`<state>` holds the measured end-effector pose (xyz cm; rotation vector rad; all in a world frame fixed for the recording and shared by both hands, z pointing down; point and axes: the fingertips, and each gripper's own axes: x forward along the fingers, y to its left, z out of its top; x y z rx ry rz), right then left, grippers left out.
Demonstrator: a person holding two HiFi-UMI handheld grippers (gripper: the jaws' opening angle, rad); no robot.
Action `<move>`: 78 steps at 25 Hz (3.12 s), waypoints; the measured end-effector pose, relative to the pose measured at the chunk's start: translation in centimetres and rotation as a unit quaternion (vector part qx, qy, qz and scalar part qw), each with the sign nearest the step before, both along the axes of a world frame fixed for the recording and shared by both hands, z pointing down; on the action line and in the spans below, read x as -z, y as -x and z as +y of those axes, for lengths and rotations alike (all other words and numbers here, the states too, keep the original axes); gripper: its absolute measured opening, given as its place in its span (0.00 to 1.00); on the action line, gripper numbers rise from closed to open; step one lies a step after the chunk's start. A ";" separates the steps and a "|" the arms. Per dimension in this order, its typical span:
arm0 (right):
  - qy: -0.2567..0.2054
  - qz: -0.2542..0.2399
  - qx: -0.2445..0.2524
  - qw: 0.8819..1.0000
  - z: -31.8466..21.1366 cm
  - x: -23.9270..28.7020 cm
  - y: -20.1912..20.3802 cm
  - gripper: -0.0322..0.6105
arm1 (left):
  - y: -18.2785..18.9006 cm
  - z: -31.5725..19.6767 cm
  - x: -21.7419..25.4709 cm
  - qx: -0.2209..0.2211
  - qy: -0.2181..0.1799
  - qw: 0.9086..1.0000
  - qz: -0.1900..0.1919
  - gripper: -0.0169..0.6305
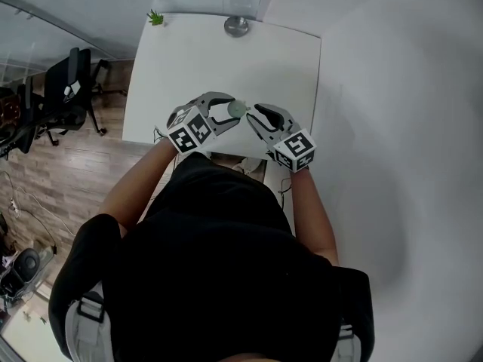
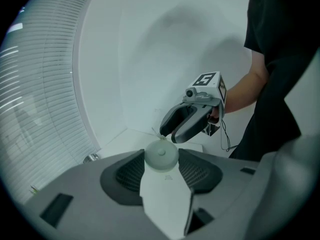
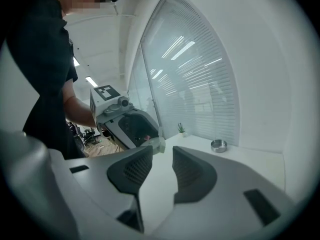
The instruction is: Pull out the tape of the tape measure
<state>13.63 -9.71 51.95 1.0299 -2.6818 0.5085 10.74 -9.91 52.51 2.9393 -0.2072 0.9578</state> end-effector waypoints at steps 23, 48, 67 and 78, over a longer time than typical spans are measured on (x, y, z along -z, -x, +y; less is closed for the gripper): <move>-0.028 0.009 0.033 0.999 -1.2 1.3 1.3 0.06 | 1.4 -1.3 0.9 0.010 -0.012 1.000 -0.008 0.37; -0.032 0.029 -0.031 0.999 -2.0 1.0 -3.5 0.06 | 4.6 -3.7 0.1 0.056 -0.024 0.998 -0.025 0.37; -0.032 0.039 -0.072 0.996 -1.8 0.9 -6.4 0.06 | 6.0 -5.2 -0.4 0.086 -0.024 0.996 -0.030 0.37; -0.036 0.046 -0.083 0.995 -2.3 0.9 -7.0 0.06 | 6.6 -5.6 -0.6 0.095 -0.025 0.994 -0.038 0.37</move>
